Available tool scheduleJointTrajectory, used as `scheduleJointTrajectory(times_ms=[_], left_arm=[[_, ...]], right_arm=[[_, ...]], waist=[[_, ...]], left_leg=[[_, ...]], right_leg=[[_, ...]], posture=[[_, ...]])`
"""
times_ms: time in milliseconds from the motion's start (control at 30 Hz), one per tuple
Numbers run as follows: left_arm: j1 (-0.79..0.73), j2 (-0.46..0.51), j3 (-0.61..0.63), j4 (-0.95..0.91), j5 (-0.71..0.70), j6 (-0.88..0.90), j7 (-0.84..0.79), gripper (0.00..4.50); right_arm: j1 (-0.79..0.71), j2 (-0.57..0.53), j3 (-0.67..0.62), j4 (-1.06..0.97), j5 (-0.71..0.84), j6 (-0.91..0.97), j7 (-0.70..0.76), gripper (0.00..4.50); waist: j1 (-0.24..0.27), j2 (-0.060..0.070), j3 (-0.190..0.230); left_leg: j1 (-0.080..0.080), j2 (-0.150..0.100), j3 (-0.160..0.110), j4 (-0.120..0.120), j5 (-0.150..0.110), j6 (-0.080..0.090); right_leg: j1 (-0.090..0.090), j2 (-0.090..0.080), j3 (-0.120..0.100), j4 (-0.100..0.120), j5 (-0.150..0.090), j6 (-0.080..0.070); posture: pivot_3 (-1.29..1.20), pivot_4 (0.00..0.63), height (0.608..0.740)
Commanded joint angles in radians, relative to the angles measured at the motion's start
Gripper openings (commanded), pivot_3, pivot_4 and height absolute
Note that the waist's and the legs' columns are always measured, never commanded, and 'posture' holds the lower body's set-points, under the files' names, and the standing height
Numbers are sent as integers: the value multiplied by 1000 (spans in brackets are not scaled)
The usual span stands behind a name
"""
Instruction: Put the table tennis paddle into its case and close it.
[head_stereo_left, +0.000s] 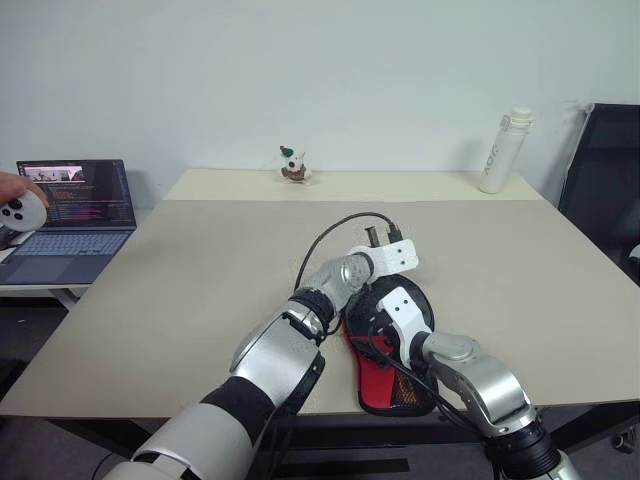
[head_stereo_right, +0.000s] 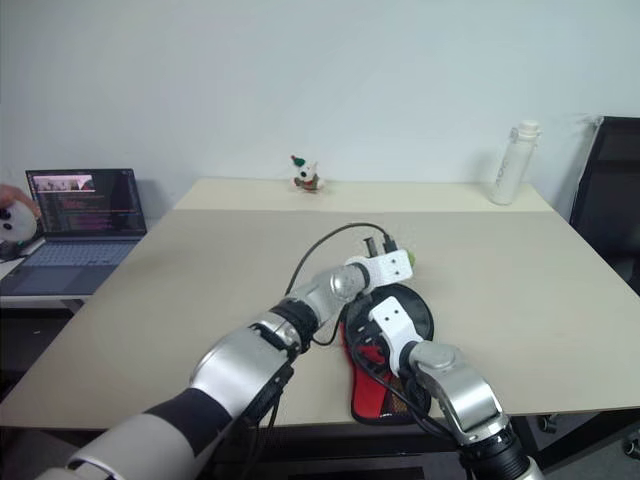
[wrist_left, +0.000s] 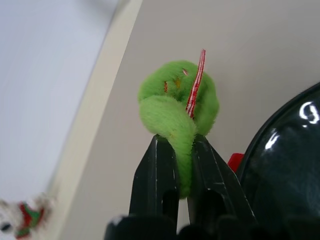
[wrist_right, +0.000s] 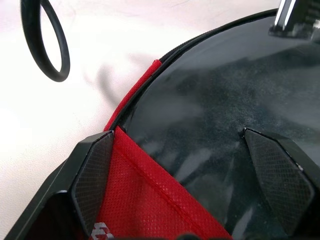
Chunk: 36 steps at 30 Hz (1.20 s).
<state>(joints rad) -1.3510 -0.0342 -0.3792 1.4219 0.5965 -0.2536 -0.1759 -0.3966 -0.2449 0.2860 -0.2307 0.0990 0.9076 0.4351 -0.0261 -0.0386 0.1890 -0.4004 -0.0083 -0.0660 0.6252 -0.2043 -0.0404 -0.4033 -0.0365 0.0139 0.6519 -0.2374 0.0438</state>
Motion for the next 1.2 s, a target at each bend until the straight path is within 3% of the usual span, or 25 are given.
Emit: scheduleJointTrajectory(times_ms=[33,367,633,967,1133,1200], left_arm=[[-82,-20,-44,-43,48,-85,71,5],[-117,-51,-106,-42,113,-161,150,5],[-104,-79,-75,-41,70,-180,73,5],[-51,-64,-20,-47,5,-206,-88,3430],[-63,-8,96,-65,-115,-216,-106,3430],[-73,43,223,-86,-245,-202,-139,3430]], right_arm=[[101,6,108,104,23,140,27,4500],[103,9,109,103,22,143,25,4500],[88,14,102,119,18,135,24,4500],[51,39,85,156,14,122,22,4500],[13,48,62,176,21,116,28,4500],[14,44,38,139,34,127,30,4500]], waist=[[0,0,0],[0,0,0],[0,0,0],[-11,3,-14],[-17,3,-15],[-19,3,-15]], left_leg=[[0,0,0,0,0,0],[-1,0,0,-2,0,0],[-1,0,0,-2,0,0],[1,2,2,-2,-1,-1],[2,3,2,-2,-1,-1],[2,3,2,-2,-1,-1]], right_leg=[[0,0,0,0,0,0],[0,0,0,-3,0,0],[0,0,-1,-3,0,0],[0,1,1,-3,0,0],[0,2,1,-2,1,1],[1,2,1,-2,1,1]], posture=[[0,150,740],[0,150,740],[0,150,740],[0,150,740],[0,150,740],[0,150,740]])
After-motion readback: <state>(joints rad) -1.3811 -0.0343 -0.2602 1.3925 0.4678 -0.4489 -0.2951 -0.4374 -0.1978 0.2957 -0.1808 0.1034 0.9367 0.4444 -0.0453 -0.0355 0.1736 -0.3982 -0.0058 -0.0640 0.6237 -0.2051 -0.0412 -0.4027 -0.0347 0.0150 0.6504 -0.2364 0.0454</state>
